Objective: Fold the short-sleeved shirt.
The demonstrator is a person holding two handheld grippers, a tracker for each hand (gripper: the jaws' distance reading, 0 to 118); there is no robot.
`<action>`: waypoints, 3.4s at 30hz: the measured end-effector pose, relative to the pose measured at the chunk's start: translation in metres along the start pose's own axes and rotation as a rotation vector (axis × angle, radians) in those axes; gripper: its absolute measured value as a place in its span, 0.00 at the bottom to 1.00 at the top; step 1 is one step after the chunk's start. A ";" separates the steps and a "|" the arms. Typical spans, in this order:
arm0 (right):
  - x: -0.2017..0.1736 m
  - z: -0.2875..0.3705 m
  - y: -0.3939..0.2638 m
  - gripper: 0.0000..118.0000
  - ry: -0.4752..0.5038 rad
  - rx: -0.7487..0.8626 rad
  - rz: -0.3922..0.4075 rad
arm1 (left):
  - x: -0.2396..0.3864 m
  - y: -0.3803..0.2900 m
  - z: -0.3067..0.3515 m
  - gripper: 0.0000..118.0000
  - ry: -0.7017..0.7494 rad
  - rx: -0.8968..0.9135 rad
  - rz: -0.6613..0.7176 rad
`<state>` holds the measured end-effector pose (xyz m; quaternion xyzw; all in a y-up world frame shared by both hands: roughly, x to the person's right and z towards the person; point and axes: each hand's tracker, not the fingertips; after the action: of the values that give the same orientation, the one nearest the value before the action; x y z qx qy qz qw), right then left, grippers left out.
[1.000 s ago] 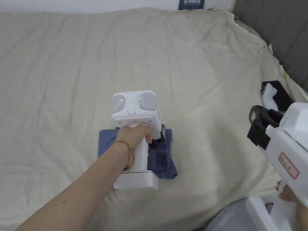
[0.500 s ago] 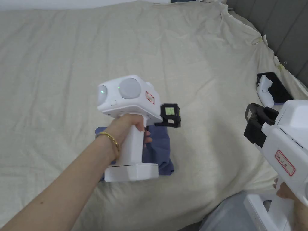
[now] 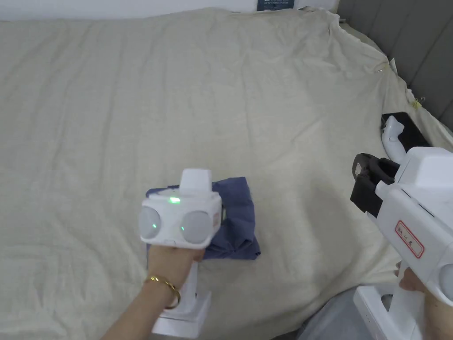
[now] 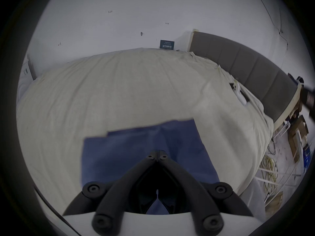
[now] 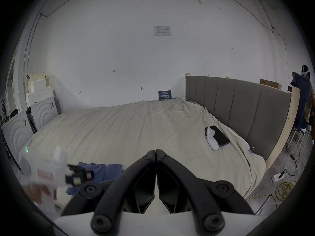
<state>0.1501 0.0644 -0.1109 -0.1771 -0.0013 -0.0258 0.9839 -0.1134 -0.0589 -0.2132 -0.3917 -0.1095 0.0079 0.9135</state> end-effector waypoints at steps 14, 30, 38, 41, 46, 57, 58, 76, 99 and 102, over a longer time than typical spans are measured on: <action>0.022 0.009 -0.007 0.00 -0.060 -0.029 -0.014 | 0.089 -0.030 -0.034 0.00 0.067 0.016 -0.174; -0.011 0.009 0.012 0.00 0.005 0.046 0.016 | 0.004 0.056 0.083 0.00 -0.120 0.369 0.082; -0.082 -0.023 0.020 0.00 0.131 0.092 0.038 | -0.074 0.031 0.147 0.00 0.182 0.573 0.066; -0.112 -0.039 0.014 0.00 0.151 0.109 0.045 | -0.084 0.014 0.161 0.00 0.232 0.593 0.058; -0.156 -0.074 -0.018 0.00 0.203 0.033 0.059 | -0.091 -0.003 0.176 0.00 0.256 0.592 0.063; -0.182 -0.120 -0.112 0.00 0.191 -0.258 0.128 | -0.100 -0.013 0.184 0.00 0.251 0.580 0.115; -0.181 -0.124 -0.119 0.00 0.182 -0.281 0.130 | -0.099 -0.013 0.184 0.00 0.254 0.579 0.108; -0.184 -0.130 -0.133 0.00 0.183 -0.342 0.131 | -0.164 0.039 0.142 0.80 -0.210 0.202 0.327; -0.168 -0.141 -0.130 0.00 0.231 -0.380 0.105 | -0.207 -0.007 -0.054 0.95 -0.794 -0.395 0.591; -0.167 -0.142 -0.130 0.00 0.234 -0.383 0.101 | -0.201 -0.005 -0.058 0.94 -0.817 -0.388 0.603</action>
<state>-0.0247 -0.0983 -0.2002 -0.3562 0.1266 0.0032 0.9258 -0.2976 -0.1234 -0.2875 -0.5323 -0.3378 0.4009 0.6647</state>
